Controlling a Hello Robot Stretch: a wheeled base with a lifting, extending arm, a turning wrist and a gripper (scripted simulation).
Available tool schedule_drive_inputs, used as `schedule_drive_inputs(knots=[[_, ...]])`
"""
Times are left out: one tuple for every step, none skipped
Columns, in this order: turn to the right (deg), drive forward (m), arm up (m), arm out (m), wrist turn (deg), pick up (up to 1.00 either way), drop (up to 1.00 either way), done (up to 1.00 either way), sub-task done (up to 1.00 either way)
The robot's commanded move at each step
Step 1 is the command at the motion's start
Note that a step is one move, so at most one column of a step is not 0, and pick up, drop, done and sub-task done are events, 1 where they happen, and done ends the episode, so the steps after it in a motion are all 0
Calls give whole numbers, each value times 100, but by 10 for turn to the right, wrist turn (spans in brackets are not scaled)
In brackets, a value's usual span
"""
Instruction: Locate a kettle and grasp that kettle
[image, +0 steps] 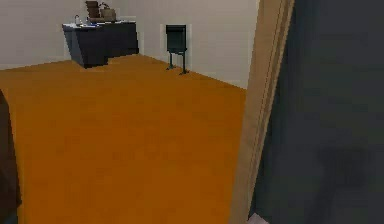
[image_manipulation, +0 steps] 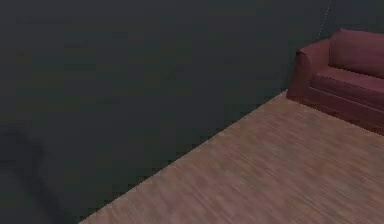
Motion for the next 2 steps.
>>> schedule_drive_inputs(knots=[[0,30,0,0,0,0,0,0,0],[-450,0,0,0,0,0,0,0,0]])
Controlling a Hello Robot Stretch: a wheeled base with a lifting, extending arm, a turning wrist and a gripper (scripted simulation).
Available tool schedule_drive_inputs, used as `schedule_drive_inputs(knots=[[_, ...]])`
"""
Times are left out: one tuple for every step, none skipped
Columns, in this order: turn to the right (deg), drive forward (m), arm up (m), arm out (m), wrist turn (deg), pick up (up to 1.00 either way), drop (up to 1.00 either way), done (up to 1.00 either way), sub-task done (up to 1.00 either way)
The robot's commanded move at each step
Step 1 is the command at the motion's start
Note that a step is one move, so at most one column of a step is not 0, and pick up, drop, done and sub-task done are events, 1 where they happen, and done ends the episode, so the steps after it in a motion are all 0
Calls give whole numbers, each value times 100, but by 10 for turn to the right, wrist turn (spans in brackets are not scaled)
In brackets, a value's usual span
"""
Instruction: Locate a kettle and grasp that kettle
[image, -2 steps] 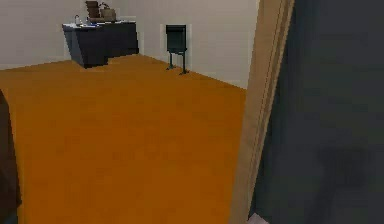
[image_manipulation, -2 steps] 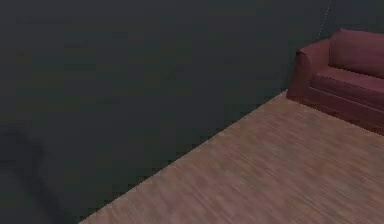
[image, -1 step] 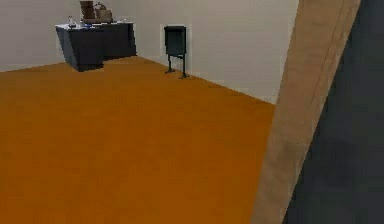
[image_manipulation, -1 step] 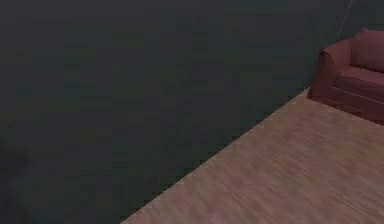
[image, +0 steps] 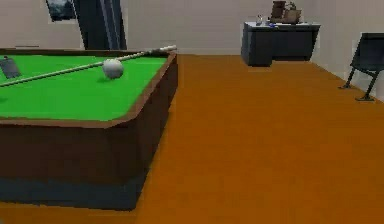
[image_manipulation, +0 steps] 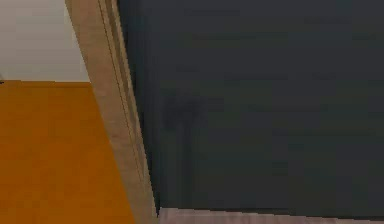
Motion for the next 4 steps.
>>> schedule_drive_inputs(knots=[[-120,0,0,0,0,0,0,0,0],[0,60,0,0,0,0,0,0,0],[-450,0,0,0,0,0,0,0,0],[-450,0,0,0,0,0,0,0,0]])
